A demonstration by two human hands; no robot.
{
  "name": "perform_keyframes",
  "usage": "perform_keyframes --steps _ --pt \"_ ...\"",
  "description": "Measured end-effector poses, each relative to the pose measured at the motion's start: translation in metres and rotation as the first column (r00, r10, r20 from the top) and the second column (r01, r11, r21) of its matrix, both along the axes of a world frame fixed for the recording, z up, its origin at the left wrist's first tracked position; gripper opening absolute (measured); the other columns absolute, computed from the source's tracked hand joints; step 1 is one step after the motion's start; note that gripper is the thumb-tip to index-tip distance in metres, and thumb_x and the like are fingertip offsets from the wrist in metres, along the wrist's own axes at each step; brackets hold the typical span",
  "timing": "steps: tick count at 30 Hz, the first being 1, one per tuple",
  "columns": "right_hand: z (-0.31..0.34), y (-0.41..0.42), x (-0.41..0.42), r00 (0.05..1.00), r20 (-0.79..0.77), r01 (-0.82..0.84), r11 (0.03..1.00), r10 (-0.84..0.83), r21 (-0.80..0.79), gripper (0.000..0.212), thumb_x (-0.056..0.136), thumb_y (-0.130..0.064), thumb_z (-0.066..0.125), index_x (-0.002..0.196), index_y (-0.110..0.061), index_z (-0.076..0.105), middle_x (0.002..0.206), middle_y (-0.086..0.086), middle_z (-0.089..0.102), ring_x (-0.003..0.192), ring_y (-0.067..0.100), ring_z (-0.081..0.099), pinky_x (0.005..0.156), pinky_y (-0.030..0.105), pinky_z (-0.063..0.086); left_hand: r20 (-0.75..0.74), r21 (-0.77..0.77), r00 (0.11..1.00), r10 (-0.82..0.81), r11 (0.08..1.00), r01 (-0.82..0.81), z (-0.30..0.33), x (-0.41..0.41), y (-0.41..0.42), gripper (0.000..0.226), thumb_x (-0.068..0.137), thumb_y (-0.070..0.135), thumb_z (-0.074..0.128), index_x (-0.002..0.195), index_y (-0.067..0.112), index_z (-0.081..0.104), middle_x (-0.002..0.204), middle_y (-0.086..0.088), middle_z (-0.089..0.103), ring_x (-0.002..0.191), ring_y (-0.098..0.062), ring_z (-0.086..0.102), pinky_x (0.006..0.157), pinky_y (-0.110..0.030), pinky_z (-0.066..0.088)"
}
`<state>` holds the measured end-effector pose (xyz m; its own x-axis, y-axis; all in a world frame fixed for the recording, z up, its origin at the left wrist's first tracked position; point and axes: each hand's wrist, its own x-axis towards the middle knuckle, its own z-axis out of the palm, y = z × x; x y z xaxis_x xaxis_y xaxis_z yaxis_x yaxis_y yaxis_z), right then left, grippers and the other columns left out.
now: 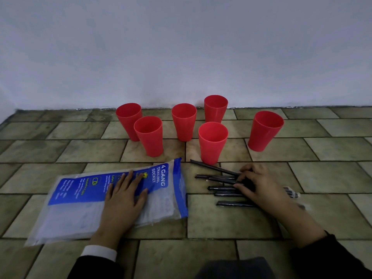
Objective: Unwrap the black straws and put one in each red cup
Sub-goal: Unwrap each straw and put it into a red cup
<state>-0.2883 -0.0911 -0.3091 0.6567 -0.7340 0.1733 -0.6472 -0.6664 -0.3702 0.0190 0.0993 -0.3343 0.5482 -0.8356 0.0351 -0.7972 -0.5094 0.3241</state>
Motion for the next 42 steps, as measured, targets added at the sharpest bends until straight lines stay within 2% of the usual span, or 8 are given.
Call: perform_keyframes --steps 4,8,13,17,21,25,32,42 --pt "0.005 0.003 0.002 0.998 0.063 0.004 1.0 -0.003 -0.007 0.016 0.077 -0.032 0.071 0.086 -0.019 0.069 0.101 -0.005 0.058 0.097 0.015 0.052 0.082 0.038 0.05 -0.025 -0.029 1.0 -0.01 1.0 0.009 0.002 -0.001 0.001 0.055 0.092 0.051 0.034 0.142 0.031 0.029 0.156 0.004 0.018 0.143 -0.014 0.012 0.116 -0.041 0.004" --pt "0.028 0.018 0.005 0.931 0.357 0.019 0.986 -0.077 0.164 0.007 0.077 -0.026 0.072 0.082 -0.021 0.07 0.083 -0.012 0.06 0.082 0.007 0.056 0.072 0.015 0.044 -0.129 -0.156 0.992 -0.006 0.988 -0.014 0.01 0.002 0.005 0.044 0.091 0.038 0.049 0.134 0.028 0.044 0.152 0.003 0.031 0.139 -0.015 0.025 0.116 -0.043 0.011" --pt "0.057 0.046 0.029 0.725 0.654 -0.223 0.825 -0.216 0.52 0.007 0.073 -0.026 0.071 0.074 -0.019 0.072 0.066 0.003 0.069 0.059 0.003 0.055 0.056 0.01 0.043 -0.324 -0.494 0.938 -0.122 0.868 -0.057 0.057 -0.019 -0.001 0.025 0.088 0.024 0.057 0.106 0.04 0.055 0.115 0.013 0.062 0.105 0.006 0.052 0.093 -0.027 0.044" --pt "0.067 0.054 0.053 0.653 0.709 -0.407 0.667 -0.265 0.624 0.005 0.077 -0.012 0.066 0.081 -0.011 0.069 0.069 0.0 0.072 0.059 -0.001 0.06 0.056 0.01 0.046 -0.503 -0.617 0.767 -0.398 0.787 0.003 0.107 -0.051 -0.02 0.028 0.079 0.029 0.059 0.106 0.025 0.064 0.104 0.02 0.067 0.098 0.005 0.061 0.079 -0.01 0.048" --pt "0.067 0.062 0.069 0.671 0.712 -0.461 0.636 -0.206 0.619 0.018 0.077 -0.012 0.072 0.094 -0.008 0.07 0.082 0.005 0.073 0.076 0.013 0.063 0.069 0.026 0.049 -0.51 -0.662 0.678 -0.53 0.745 0.085 0.127 -0.072 -0.037 0.03 0.075 0.032 0.064 0.104 0.026 0.066 0.101 0.009 0.071 0.096 -0.006 0.065 0.079 -0.017 0.052" --pt "0.069 0.069 0.074 0.663 0.73 -0.466 0.67 -0.166 0.577 0.017 0.08 0.004 0.064 0.091 -0.008 0.069 0.081 0.0 0.074 0.075 0.002 0.066 0.064 0.013 0.049 -0.482 -0.695 0.688 -0.543 0.715 0.077 0.125 -0.08 -0.046 0.02 0.074 0.028 0.066 0.094 0.026 0.068 0.093 0.009 0.072 0.088 -0.006 0.067 0.076 -0.019 0.052" --pt "0.075 0.069 0.074 0.701 0.713 -0.46 0.773 0.015 0.437 0.018 0.084 0.001 0.063 0.092 -0.015 0.062 0.089 0.009 0.07 0.08 0.007 0.066 0.069 0.016 0.05 -0.435 -0.722 0.699 -0.568 0.683 0.105 0.129 -0.085 -0.049 0.022 0.076 0.028 0.064 0.096 0.019 0.07 0.087 0.011 0.073 0.088 -0.002 0.067 0.075 -0.015 0.051" --pt "0.072 0.071 0.078 0.781 0.612 -0.376 0.877 0.126 0.298 0.033 0.084 -0.005 0.064 0.09 -0.037 0.06 0.085 -0.014 0.064 0.081 0.0 0.064 0.067 0.008 0.047 -0.41 -0.685 0.72 -0.56 0.71 0.163 0.116 -0.085 -0.049 0.03 0.08 0.034 0.063 0.101 0.012 0.068 0.096 0.005 0.07 0.092 -0.003 0.064 0.079 -0.017 0.052"
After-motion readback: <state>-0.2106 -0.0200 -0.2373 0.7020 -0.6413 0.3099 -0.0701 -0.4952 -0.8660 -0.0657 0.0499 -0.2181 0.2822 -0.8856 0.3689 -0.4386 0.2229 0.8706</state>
